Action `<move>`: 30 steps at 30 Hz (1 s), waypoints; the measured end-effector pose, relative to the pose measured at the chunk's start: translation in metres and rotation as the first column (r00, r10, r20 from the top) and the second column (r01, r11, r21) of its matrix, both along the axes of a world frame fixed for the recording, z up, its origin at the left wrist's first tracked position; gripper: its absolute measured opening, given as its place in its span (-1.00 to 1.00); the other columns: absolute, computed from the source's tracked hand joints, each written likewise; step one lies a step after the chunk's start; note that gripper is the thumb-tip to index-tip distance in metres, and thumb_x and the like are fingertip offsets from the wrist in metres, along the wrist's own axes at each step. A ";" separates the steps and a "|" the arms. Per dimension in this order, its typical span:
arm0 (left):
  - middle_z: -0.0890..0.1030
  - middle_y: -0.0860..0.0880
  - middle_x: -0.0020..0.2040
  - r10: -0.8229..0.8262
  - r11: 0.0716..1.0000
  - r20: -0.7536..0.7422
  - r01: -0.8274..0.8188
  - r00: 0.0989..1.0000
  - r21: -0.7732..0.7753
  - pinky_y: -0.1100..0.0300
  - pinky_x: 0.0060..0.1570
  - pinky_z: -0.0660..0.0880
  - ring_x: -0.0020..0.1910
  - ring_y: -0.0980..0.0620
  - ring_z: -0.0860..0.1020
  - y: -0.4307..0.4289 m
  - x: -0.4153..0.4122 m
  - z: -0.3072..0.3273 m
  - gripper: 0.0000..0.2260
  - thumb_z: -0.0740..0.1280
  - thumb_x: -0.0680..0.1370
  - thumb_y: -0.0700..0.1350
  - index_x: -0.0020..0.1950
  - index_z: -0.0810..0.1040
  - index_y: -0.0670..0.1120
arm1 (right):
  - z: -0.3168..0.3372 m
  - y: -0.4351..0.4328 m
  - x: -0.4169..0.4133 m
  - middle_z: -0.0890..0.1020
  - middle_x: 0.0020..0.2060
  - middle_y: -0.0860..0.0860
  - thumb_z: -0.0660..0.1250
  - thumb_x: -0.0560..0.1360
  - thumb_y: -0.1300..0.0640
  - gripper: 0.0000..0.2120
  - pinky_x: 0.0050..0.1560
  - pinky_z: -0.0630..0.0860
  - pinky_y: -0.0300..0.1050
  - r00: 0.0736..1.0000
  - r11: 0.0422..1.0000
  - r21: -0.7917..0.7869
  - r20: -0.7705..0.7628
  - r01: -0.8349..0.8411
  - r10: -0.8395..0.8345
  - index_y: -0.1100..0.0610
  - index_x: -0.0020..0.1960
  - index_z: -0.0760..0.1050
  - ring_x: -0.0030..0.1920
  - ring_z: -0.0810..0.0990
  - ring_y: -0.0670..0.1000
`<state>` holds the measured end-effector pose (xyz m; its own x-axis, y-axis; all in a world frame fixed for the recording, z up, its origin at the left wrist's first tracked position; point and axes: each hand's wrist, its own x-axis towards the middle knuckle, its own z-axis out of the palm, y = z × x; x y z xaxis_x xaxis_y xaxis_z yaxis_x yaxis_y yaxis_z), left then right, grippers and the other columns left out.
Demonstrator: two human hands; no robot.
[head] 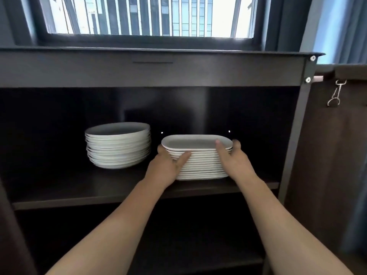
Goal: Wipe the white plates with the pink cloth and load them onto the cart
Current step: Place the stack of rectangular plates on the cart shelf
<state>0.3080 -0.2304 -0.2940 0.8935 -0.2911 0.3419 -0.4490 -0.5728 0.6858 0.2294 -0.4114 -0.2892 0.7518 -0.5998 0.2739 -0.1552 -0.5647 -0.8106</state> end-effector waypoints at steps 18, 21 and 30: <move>0.11 -0.20 0.55 -0.206 0.968 0.337 0.142 0.919 0.206 0.25 0.40 0.18 0.48 -0.08 0.27 0.010 0.011 -0.016 -0.44 0.29 0.58 -0.21 0.54 0.18 -0.13 | -0.045 0.012 0.012 -0.10 0.57 0.06 0.20 0.56 0.31 -0.37 0.53 -0.07 0.17 0.978 0.499 -0.843 -0.141 -0.201 0.156 -0.02 0.55 0.12 0.51 -0.29 0.12; -0.02 -0.22 0.57 -0.228 0.946 0.259 0.149 0.939 0.289 0.18 0.43 0.19 0.49 -0.14 0.24 0.000 0.024 -0.010 -0.41 0.24 0.60 -0.19 0.57 0.04 -0.14 | -0.027 0.009 0.020 -0.27 0.55 -0.03 0.05 0.67 0.00 -0.48 0.53 -0.23 0.05 0.935 0.540 -0.766 -0.319 -0.349 0.152 -0.04 0.58 -0.02 0.51 -0.39 0.07; -0.13 -0.18 0.58 -0.192 0.927 0.132 0.136 0.972 0.349 0.16 0.49 0.06 0.54 -0.09 0.08 -0.016 0.043 -0.006 -0.35 0.20 0.63 -0.09 0.58 -0.13 -0.17 | -0.008 -0.002 0.047 -0.31 0.54 0.01 0.00 0.66 -0.12 -0.43 0.50 -0.25 -0.02 0.878 0.552 -0.706 -0.468 -0.443 0.105 0.00 0.59 -0.08 0.52 -0.36 0.06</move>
<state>0.3510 -0.2468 -0.3004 0.7645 -0.5517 0.3335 -0.6445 -0.6649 0.3774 0.2766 -0.4135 -0.2972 0.9757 -0.0254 0.2175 -0.0351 -0.9985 0.0410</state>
